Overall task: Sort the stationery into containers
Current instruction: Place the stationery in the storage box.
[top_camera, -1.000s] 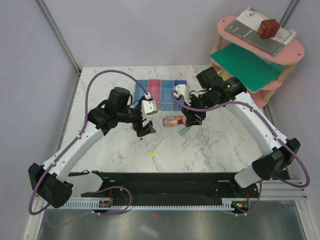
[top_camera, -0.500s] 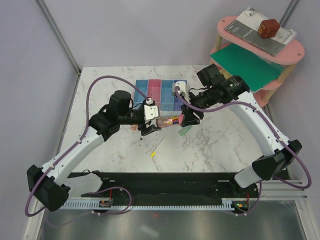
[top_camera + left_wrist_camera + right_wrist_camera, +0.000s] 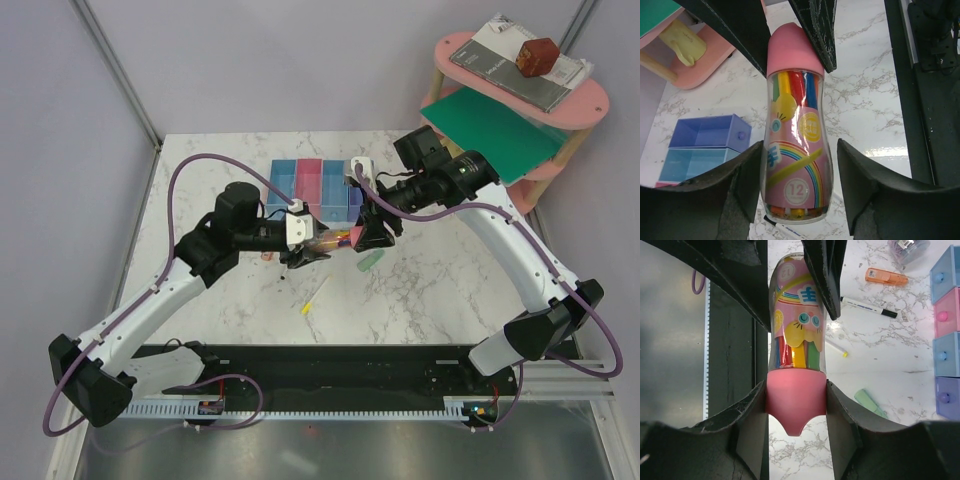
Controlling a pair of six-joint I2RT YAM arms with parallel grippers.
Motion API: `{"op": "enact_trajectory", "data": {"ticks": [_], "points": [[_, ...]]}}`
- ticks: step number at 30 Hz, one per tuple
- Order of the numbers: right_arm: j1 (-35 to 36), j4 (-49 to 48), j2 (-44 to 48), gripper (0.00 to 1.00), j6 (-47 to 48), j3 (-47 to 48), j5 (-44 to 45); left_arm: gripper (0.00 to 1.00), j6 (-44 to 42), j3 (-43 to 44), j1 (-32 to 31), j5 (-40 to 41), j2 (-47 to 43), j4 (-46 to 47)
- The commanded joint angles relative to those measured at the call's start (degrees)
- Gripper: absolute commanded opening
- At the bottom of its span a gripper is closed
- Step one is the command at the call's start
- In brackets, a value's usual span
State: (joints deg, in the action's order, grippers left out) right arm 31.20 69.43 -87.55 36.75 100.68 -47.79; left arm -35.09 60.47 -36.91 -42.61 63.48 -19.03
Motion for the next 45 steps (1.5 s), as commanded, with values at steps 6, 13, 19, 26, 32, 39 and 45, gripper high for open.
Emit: {"op": "enact_trajectory", "data": {"ticks": [6, 13, 19, 26, 32, 39, 45], "points": [[0.18, -5.18, 0.71, 0.17, -2.12, 1.36, -3.45, 0.25, 1.87, -0.17, -1.15, -1.78, -0.2, 2.5], [0.18, -7.55, 1.32, 0.55, -3.88, -0.13, -4.5, 0.02, 2.65, -0.09, -1.33, 0.85, -0.99, 3.64], [-1.75, -17.64, 4.4, 0.79, -12.64, -6.27, -8.72, 0.02, 6.87, -0.09, -1.33, 5.6, -1.87, 7.68], [-9.12, -33.96, 5.98, 0.86, -27.47, -10.41, -13.9, 0.02, 12.23, -0.88, -1.33, 12.62, -2.57, 12.95], [-15.73, -58.99, 7.39, 0.87, -53.3, -18.85, -17.33, 0.02, 17.59, -1.23, -1.33, 22.9, -3.1, 18.4], [-16.52, -102.06, 2.4, 0.94, -94.9, -27.81, -19.71, 0.02, 19.19, 1.14, -1.33, 27.23, -1.08, 23.5], [-16.52, -123.83, -2.45, 0.94, -109.97, -27.82, -19.36, 0.02, 19.27, 2.46, -1.33, 25.47, 0.15, 24.56]]}}
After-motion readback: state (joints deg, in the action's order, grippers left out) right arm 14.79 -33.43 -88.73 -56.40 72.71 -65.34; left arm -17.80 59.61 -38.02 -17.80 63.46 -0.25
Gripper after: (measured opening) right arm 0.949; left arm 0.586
